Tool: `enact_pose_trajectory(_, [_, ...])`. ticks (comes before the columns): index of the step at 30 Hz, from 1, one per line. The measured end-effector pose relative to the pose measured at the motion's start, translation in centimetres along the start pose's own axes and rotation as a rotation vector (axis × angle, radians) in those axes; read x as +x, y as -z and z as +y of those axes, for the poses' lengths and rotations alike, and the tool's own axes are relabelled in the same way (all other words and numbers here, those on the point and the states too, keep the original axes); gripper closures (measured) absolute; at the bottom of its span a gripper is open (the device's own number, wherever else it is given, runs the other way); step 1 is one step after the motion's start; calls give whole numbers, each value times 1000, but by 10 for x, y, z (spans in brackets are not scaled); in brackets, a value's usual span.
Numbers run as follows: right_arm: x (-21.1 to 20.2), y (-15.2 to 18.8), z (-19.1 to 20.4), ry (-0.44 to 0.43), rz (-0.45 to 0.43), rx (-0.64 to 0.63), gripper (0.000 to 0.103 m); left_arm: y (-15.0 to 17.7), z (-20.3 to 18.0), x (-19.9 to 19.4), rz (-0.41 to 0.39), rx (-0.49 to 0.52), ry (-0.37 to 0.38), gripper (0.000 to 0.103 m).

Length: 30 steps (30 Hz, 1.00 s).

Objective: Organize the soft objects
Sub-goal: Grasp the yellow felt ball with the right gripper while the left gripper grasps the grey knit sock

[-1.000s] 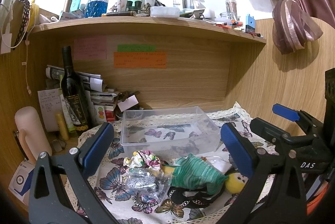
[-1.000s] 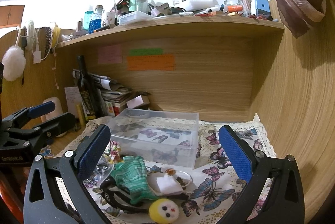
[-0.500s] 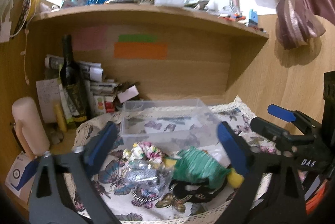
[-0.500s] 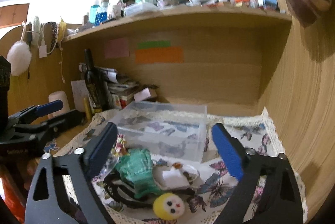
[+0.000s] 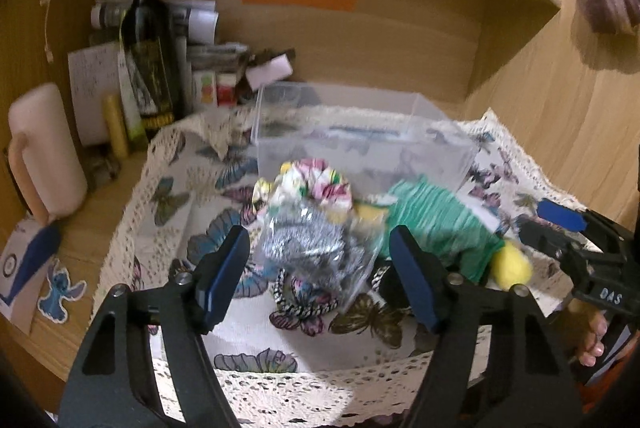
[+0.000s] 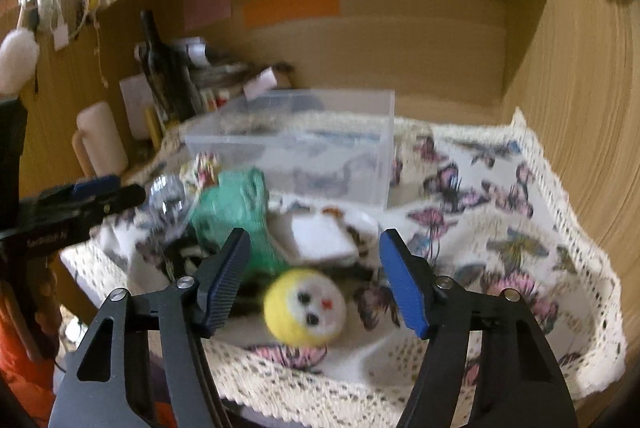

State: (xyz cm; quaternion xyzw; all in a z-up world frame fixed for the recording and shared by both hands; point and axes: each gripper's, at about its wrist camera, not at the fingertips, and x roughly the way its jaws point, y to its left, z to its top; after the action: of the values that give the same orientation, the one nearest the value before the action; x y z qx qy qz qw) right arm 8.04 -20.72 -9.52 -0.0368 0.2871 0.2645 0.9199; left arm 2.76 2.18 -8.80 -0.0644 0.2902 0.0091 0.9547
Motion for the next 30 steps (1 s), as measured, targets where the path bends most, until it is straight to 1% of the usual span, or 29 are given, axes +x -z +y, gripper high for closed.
enact_pose_trajectory(2, [5,6,-2,-3,36,-6,39,2,1,8,19,5,-2,30])
enact_pose_trajectory(4, [10,10,-4,-4,63,-7,39,2,2,18,43,15,-23,28])
enact_pose_trajectory(5, [12,12,-4,-4,74,-9,41,1,2,24,56,16,-25,23])
enact_pose_trajectory(6, [14,14,-5,-6,83,-9,44,1,3,29,69,14,-20,19])
enact_pose_trajectory(10, [19,18,-7,-48,110,10,52,3,5,51,130,-7,-3,10])
enact_pose_trajectory(12, [21,20,-7,-68,121,7,57,4,6,61,166,-25,9,9])
enact_pose_trajectory(14, [24,22,-4,-87,137,-2,60,4,9,66,174,-46,25,10])
enact_pose_trajectory(18, [22,24,-2,-80,130,-14,63,5,10,64,161,-48,35,38])
enact_pose_trajectory(21, [18,19,-7,-74,107,10,64,4,10,60,152,-39,38,52])
enact_pose_trajectory(24, [11,8,-13,-52,59,35,64,3,10,52,129,-30,25,61])
enact_pose_trajectory(27, [6,-5,-17,-43,7,47,64,-1,9,44,101,-13,-5,62])
enact_pose_trajectory(30, [2,-21,-19,-25,-45,43,64,-8,10,32,60,-8,-17,62])
